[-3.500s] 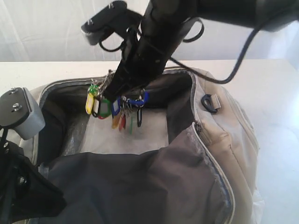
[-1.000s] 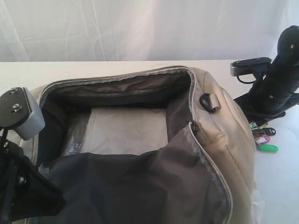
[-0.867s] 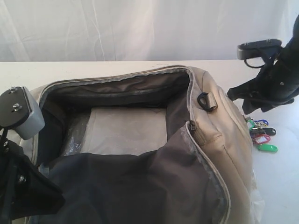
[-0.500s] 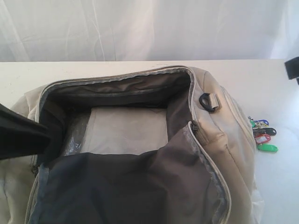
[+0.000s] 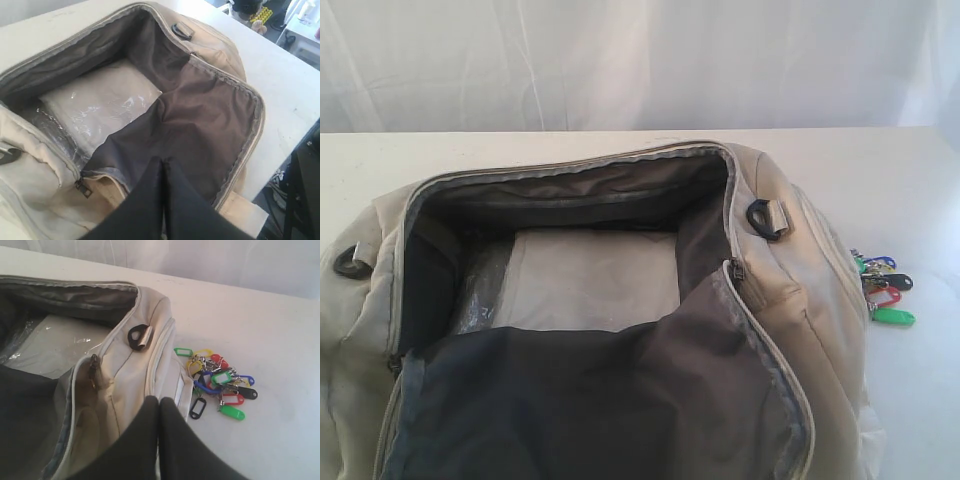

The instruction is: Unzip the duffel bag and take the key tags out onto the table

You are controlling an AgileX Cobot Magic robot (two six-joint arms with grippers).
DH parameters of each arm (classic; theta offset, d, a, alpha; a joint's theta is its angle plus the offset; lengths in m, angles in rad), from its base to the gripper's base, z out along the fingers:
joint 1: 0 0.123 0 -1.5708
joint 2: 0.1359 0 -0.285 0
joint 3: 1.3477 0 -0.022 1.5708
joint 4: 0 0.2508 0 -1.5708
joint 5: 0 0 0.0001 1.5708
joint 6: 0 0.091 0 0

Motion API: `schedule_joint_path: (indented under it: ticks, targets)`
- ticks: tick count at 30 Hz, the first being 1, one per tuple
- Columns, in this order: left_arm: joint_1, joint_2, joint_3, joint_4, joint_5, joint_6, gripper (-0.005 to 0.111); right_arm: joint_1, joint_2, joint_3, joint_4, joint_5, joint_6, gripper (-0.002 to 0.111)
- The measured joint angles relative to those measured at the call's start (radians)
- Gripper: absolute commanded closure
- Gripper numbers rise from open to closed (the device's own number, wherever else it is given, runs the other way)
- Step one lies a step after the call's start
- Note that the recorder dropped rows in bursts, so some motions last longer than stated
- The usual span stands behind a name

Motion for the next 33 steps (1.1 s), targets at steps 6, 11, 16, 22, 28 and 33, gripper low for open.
schedule_joint_path:
  ticks: [6, 11, 16, 22, 28, 33]
  targets:
    - [0.000, -0.058, 0.000, 0.079, 0.021, -0.016, 0.107, 0.000, -0.049, 0.018, 0.003, -0.009, 0.000, 0.108]
    - [0.000, -0.058, 0.000, 0.086, 0.039, -0.020, 0.107, 0.000, -0.050, 0.022, 0.014, -0.010, 0.000, 0.108]
    - [0.000, -0.058, 0.000, 0.086, 0.039, -0.020, 0.107, 0.000, -0.050, 0.022, 0.016, -0.010, 0.000, 0.108]
    - [0.000, -0.058, 0.000, 0.086, 0.040, -0.020, 0.107, 0.000, -0.050, 0.022, 0.018, -0.010, 0.000, 0.108]
    - [0.000, -0.058, 0.000, 0.086, 0.040, -0.020, 0.107, 0.000, -0.050, 0.022, 0.018, -0.010, 0.000, 0.108]
    - [0.007, -0.060, 0.000, 0.086, 0.042, -0.020, 0.107, 0.000, -0.050, 0.022, 0.018, -0.010, 0.000, 0.108]
